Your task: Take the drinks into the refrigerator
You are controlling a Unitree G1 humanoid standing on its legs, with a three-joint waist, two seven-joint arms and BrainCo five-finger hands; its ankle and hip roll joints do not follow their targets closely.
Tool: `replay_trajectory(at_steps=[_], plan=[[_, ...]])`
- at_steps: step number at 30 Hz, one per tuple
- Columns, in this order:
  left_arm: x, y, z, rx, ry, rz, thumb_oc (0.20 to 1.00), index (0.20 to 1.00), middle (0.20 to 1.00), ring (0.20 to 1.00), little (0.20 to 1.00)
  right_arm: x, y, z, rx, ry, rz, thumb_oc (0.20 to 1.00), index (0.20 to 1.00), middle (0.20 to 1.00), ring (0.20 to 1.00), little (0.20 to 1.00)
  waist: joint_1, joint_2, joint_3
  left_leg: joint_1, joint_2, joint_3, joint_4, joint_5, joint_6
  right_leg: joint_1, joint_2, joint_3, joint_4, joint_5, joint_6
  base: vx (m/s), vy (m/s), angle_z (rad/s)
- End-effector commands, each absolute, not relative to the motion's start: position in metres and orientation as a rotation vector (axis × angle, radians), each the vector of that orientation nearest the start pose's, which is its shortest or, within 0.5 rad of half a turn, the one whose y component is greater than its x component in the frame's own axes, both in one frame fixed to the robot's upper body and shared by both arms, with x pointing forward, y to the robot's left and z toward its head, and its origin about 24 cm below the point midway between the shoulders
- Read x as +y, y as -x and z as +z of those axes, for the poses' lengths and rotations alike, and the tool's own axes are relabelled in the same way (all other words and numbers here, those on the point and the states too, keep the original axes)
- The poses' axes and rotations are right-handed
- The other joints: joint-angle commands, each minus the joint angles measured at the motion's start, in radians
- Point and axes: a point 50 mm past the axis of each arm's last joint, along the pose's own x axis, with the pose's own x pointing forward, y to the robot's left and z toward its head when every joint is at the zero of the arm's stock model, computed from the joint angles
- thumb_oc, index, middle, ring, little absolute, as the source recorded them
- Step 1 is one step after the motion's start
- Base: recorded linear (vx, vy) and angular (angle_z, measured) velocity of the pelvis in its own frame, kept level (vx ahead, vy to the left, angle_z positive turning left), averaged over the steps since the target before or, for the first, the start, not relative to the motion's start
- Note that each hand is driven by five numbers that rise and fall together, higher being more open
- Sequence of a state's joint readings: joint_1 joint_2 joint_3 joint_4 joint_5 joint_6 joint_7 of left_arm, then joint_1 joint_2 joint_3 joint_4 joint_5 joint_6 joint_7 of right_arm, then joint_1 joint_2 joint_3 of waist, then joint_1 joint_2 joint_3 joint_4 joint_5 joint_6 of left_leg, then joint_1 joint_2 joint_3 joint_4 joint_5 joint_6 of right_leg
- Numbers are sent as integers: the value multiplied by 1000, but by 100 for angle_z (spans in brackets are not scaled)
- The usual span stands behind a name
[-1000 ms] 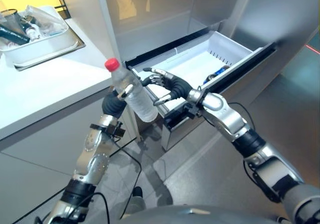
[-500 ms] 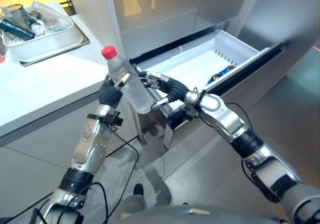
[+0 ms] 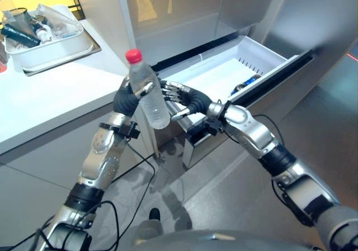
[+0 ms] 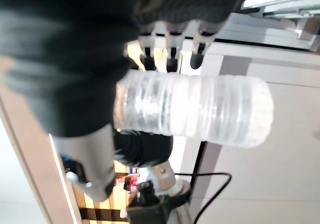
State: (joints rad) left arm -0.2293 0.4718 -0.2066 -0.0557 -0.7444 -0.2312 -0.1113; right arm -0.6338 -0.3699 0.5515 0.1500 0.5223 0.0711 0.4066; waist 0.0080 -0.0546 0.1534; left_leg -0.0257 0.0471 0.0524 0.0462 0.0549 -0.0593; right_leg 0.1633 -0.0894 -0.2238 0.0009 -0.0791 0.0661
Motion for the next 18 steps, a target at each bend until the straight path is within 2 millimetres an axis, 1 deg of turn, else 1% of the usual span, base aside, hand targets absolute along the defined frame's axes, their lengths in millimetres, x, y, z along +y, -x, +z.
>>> replay_trajectory(at_steps=[1,2,4,6,12,18], plan=[[110,-284,236,-833,280,-665,200,200,200,200,200,10,-276,122,-129,141,1280,1000,1000,1000,1000,1000,-25,0,-54,48,-27,12,-3,-90,50,-46,15,0,112,-92,-9,-8,-3,3],[107,-284,235,-827,292,-669,200,200,200,200,200,7,-284,112,-93,130,1206,1000,1000,1000,1000,1000,-23,1,-56,50,-28,10,-4,-90,50,-43,15,-4,111,-91,-9,0,0,0],[106,-283,235,-825,296,-672,200,200,200,200,200,8,-286,110,-88,126,1191,1000,1000,1000,1000,1000,-22,1,-58,52,-28,10,-7,-89,49,-40,14,-6,109,-91,-9,0,0,0],[104,-283,234,-817,308,-676,200,200,200,200,200,6,-292,99,-49,118,1123,1000,1000,1000,1000,1000,-20,3,-61,54,-30,7,-9,-89,49,-39,13,-9,112,-91,-9,-8,0,5],[103,-283,233,-810,314,-665,200,200,200,200,200,5,-294,94,-22,71,1081,1000,1000,1000,1000,1000,-19,5,-64,56,-32,3,-14,-87,48,-36,14,-14,109,-91,-10,-1,0,1],[94,-283,236,-814,330,-679,200,200,200,200,200,15,-290,90,5,13,1102,1000,1000,1000,1000,1000,-18,7,-59,57,-32,-2,-10,-90,49,-38,14,-17,116,-91,-10,0,0,0]])
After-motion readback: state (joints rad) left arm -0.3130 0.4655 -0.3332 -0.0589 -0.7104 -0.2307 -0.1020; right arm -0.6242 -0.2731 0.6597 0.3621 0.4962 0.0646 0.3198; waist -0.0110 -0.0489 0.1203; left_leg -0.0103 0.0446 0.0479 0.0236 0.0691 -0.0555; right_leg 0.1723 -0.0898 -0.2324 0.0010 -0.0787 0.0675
